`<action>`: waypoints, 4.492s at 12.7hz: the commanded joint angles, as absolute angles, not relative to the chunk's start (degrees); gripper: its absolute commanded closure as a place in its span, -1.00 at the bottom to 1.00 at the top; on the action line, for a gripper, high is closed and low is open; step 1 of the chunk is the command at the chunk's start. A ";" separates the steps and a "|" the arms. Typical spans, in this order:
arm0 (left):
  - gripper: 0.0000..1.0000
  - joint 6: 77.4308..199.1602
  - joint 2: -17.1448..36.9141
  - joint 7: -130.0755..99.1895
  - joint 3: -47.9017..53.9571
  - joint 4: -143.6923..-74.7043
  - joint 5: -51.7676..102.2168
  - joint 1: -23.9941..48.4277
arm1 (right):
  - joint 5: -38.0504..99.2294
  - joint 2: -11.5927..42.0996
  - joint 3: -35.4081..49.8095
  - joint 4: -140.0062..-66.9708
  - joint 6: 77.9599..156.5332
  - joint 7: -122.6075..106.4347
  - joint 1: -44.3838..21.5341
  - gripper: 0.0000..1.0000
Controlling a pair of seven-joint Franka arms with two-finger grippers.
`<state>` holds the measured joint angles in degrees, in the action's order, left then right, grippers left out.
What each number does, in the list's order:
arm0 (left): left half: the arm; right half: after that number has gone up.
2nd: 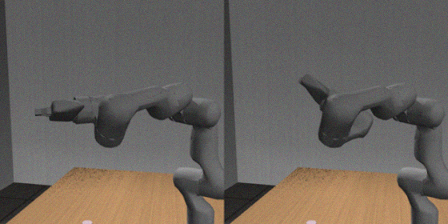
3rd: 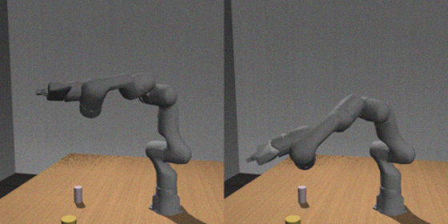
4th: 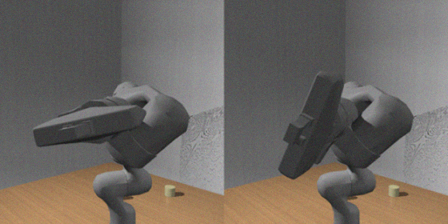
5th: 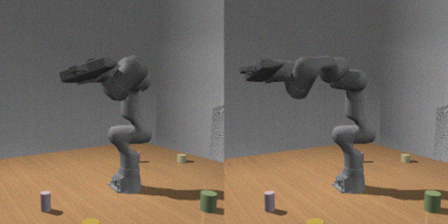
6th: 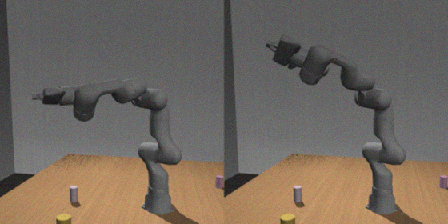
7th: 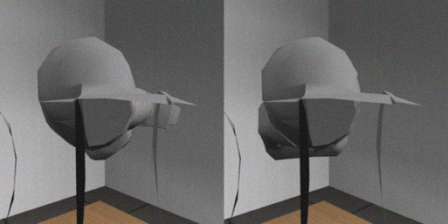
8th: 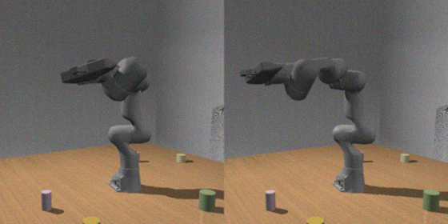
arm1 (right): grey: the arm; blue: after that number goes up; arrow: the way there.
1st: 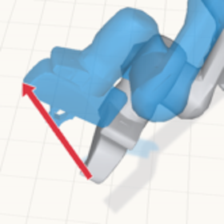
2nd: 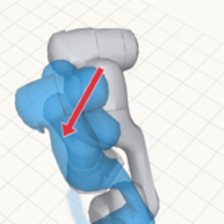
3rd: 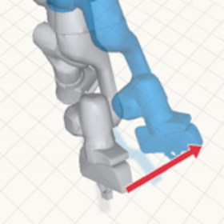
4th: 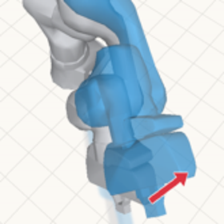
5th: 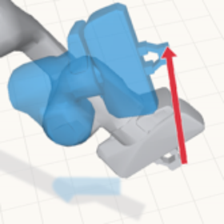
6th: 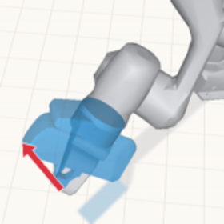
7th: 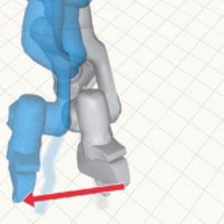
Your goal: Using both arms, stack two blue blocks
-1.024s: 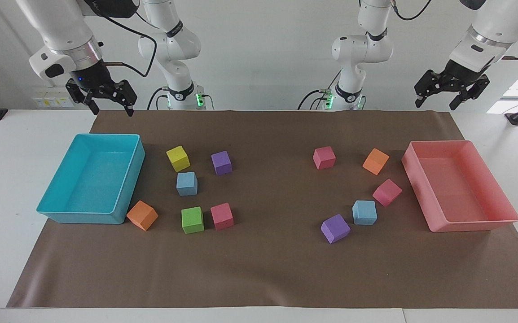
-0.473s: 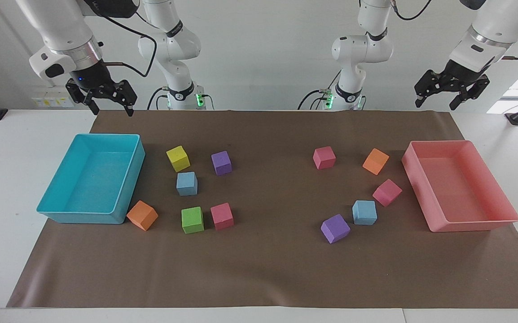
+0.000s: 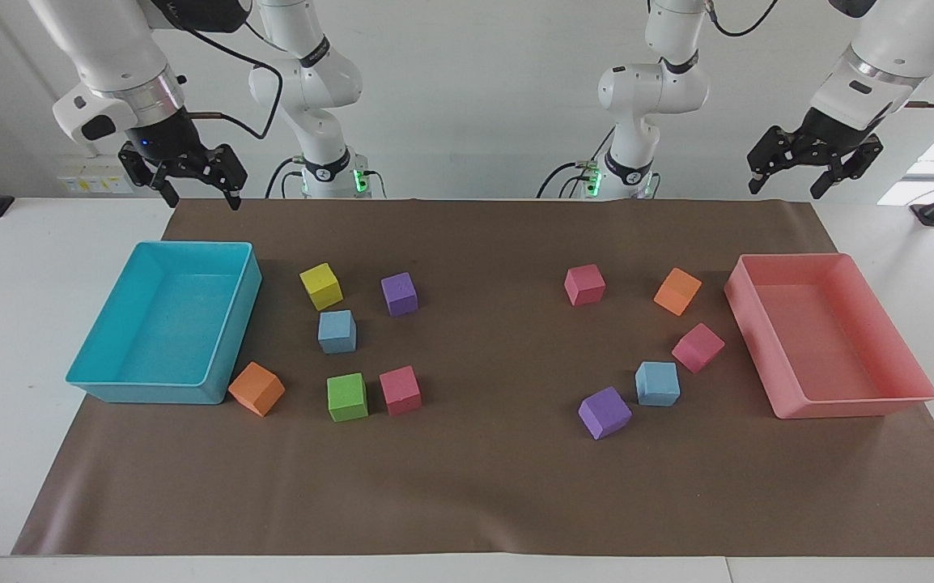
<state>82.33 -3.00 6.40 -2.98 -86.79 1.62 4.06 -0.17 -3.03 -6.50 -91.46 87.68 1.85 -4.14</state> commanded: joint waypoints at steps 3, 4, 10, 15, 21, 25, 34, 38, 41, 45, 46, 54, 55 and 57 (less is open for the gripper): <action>-1.00 82.00 -4.22 6.77 -3.08 -87.71 1.05 4.04 | -1.05 -4.22 -6.24 -92.99 88.86 2.64 -3.96 -1.00; -1.00 81.91 -4.22 6.77 -3.08 -87.71 1.05 4.04 | -0.97 -4.22 -6.24 -92.99 88.86 2.64 -3.96 -1.00; -1.00 81.91 -4.22 6.77 -3.08 -87.71 1.05 4.13 | -1.05 -4.22 -6.24 -92.99 88.86 2.64 -3.96 -1.00; -1.00 81.91 -4.22 6.68 -3.08 -87.71 1.05 4.13 | -0.97 -4.22 -6.24 -92.99 88.86 2.64 -3.96 -1.00; -1.00 81.91 -4.22 6.59 -3.08 -87.71 1.05 4.13 | -0.97 -4.22 -6.24 -92.99 88.86 2.64 -3.96 -1.00; -1.00 82.00 -4.22 6.68 -3.08 -87.71 1.05 4.13 | -1.05 -4.22 -6.24 -92.99 88.86 2.64 -3.96 -1.00; -1.00 81.91 -4.22 6.68 -3.08 -87.71 1.05 4.13 | -0.97 -4.22 -6.24 -92.99 88.86 2.64 -3.96 -1.00; -1.00 82.00 -4.22 6.68 -3.08 -87.71 1.05 4.13 | -0.97 -4.22 -6.24 -92.99 88.86 2.64 -3.96 -1.00; -1.00 82.00 -4.22 6.68 -3.08 -87.71 1.05 4.13 | -1.05 -4.22 -6.24 -92.99 88.86 2.64 -3.96 -1.00; -1.00 81.91 -4.22 6.68 -3.08 -87.71 1.05 4.13 | -0.97 -4.22 -6.24 -92.99 88.86 2.64 -3.96 -1.00; -1.00 81.91 -4.22 6.68 -3.08 -87.71 1.05 4.13 | -0.97 -4.22 -6.24 -92.99 88.86 2.64 -3.96 -1.00; -1.00 81.91 -4.22 6.68 -3.08 -87.71 1.05 4.13 | -1.14 -4.66 -6.24 -91.94 86.48 2.81 -3.95 -1.00; -1.00 81.91 -4.22 6.68 -3.08 -87.71 1.05 4.13 | -1.06 -4.66 -6.15 -91.67 86.66 2.55 -4.04 -1.00; -1.00 81.91 -4.22 6.68 -3.08 -87.71 1.05 4.13 | -0.36 -4.75 -5.98 -94.12 89.72 2.37 -5.17 -1.00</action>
